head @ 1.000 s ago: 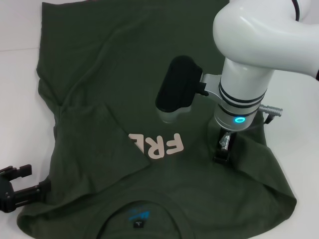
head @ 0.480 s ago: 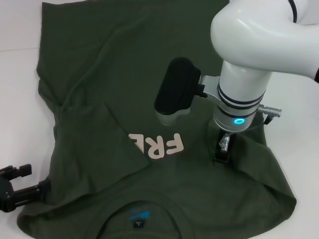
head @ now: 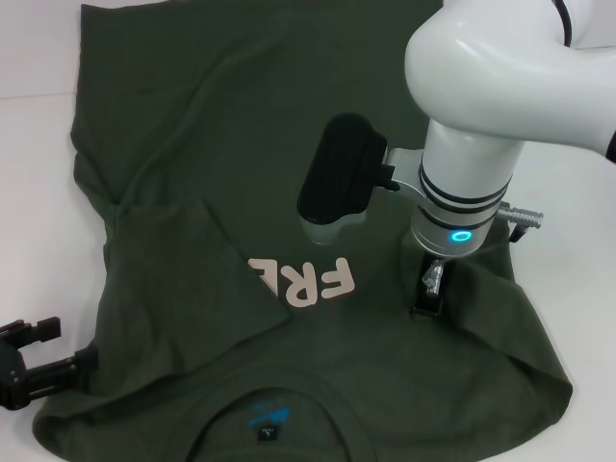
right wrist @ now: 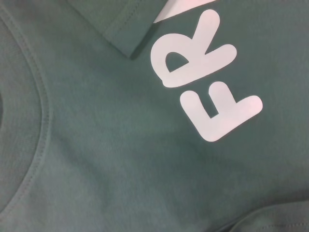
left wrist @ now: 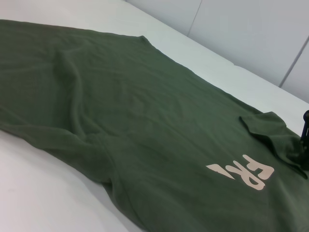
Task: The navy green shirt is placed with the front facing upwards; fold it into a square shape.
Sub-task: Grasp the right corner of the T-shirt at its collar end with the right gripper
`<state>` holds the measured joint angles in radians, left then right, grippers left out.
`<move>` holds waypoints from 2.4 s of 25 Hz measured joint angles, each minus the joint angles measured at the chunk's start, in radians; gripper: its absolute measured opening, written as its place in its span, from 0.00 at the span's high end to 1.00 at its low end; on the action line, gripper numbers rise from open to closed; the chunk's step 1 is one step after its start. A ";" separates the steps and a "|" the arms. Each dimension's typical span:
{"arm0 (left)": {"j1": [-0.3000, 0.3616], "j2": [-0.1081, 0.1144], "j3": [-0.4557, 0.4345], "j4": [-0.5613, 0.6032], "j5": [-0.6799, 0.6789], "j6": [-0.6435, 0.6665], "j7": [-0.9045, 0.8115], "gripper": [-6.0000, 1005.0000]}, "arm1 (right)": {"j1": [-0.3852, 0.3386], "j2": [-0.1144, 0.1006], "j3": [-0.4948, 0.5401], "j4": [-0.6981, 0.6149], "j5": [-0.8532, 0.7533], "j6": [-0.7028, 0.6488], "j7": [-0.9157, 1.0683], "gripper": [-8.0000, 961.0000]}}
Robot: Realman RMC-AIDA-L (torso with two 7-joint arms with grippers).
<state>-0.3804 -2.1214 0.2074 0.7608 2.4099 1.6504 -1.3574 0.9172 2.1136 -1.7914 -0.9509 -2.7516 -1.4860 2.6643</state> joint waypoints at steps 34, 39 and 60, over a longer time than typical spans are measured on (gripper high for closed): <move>-0.001 0.002 0.000 0.000 0.000 -0.010 0.002 0.19 | 0.009 -0.001 0.011 -0.011 0.025 0.004 0.022 0.85; -0.004 0.003 0.000 0.000 0.000 -0.012 0.005 0.19 | 0.011 -0.001 0.005 -0.011 0.030 -0.017 0.020 0.71; -0.011 0.005 0.002 -0.001 0.000 -0.018 0.006 0.19 | 0.011 -0.001 -0.009 0.005 0.020 -0.007 0.030 0.66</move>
<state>-0.3914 -2.1168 0.2094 0.7599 2.4098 1.6327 -1.3513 0.9286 2.1121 -1.8006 -0.9456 -2.7315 -1.4929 2.6948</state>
